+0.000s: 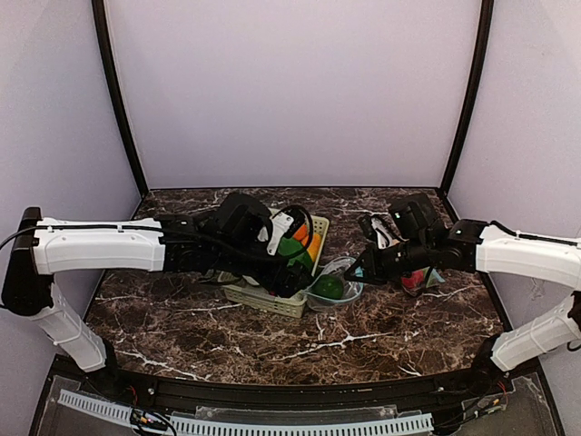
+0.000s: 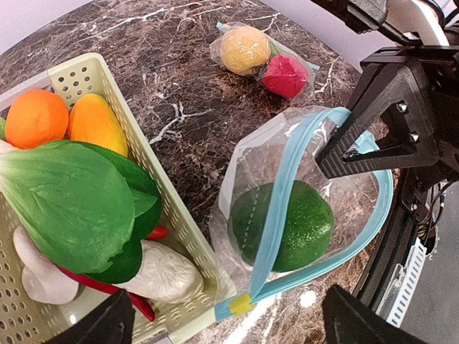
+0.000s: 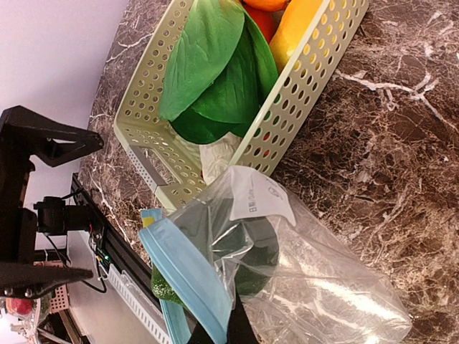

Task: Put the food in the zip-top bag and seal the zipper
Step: Adjust the zipper food storage bag at the center of the board, then adjust the fake vegetable in the bin.

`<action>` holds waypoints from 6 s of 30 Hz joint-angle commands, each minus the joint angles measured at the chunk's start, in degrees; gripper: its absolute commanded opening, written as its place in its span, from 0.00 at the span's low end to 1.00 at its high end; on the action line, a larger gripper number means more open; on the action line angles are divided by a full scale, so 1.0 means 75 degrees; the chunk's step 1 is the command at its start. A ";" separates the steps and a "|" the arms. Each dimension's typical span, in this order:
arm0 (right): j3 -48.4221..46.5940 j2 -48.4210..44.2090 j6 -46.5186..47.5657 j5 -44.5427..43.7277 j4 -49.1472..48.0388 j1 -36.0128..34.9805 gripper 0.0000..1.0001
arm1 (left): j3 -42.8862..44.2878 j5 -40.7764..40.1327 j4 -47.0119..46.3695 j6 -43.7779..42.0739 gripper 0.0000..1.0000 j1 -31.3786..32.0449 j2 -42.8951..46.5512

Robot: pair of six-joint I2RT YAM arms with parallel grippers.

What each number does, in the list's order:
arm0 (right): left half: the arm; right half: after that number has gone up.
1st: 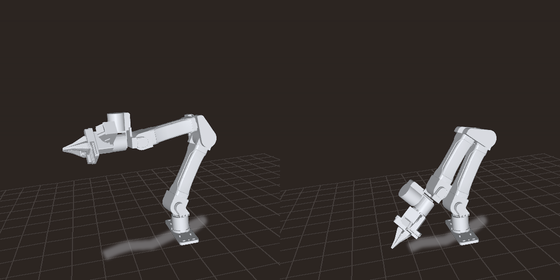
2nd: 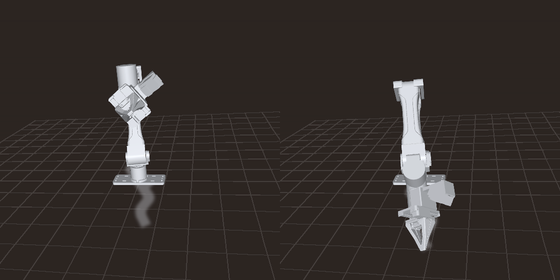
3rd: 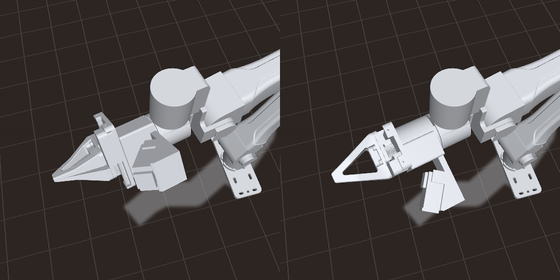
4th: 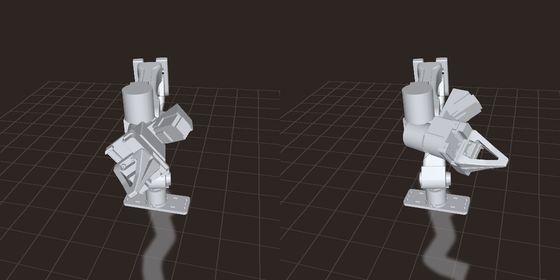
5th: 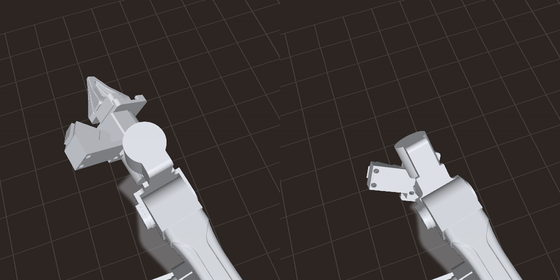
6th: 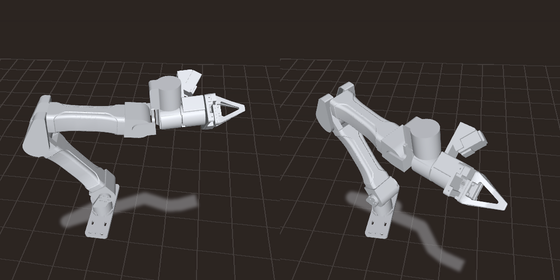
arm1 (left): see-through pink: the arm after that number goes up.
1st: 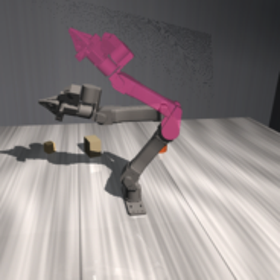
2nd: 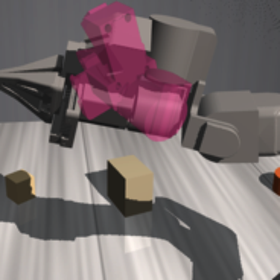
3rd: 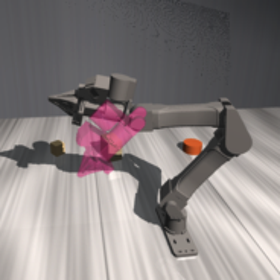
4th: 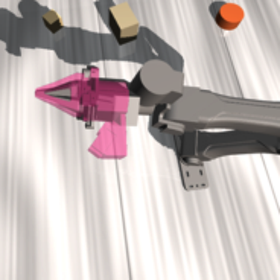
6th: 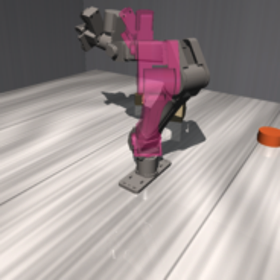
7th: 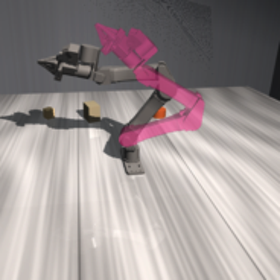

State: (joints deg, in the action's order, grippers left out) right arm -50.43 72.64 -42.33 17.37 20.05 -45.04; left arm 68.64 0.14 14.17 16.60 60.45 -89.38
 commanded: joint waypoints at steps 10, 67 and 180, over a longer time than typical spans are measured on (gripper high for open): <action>-0.0107 -0.0189 0.0203 0.0006 0.0103 0.0052 0.00 | 0.0409 0.1451 -0.0484 -0.0025 0.67 -0.0229 -0.0767; -0.1403 0.0131 0.1242 -0.1529 0.2765 0.0052 0.00 | 0.0381 0.1295 -0.0119 0.0140 0.97 -0.0560 0.0360; -0.1176 0.0537 0.1236 -0.1319 0.2215 0.0041 0.00 | 0.0093 0.1817 -0.0246 -0.0541 0.27 -0.2561 -0.1054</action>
State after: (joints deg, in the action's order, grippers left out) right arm -59.24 76.40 -32.86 7.73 38.35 -44.97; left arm 68.82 12.47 10.39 13.26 40.58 -96.49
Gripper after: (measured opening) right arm 0.003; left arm 0.235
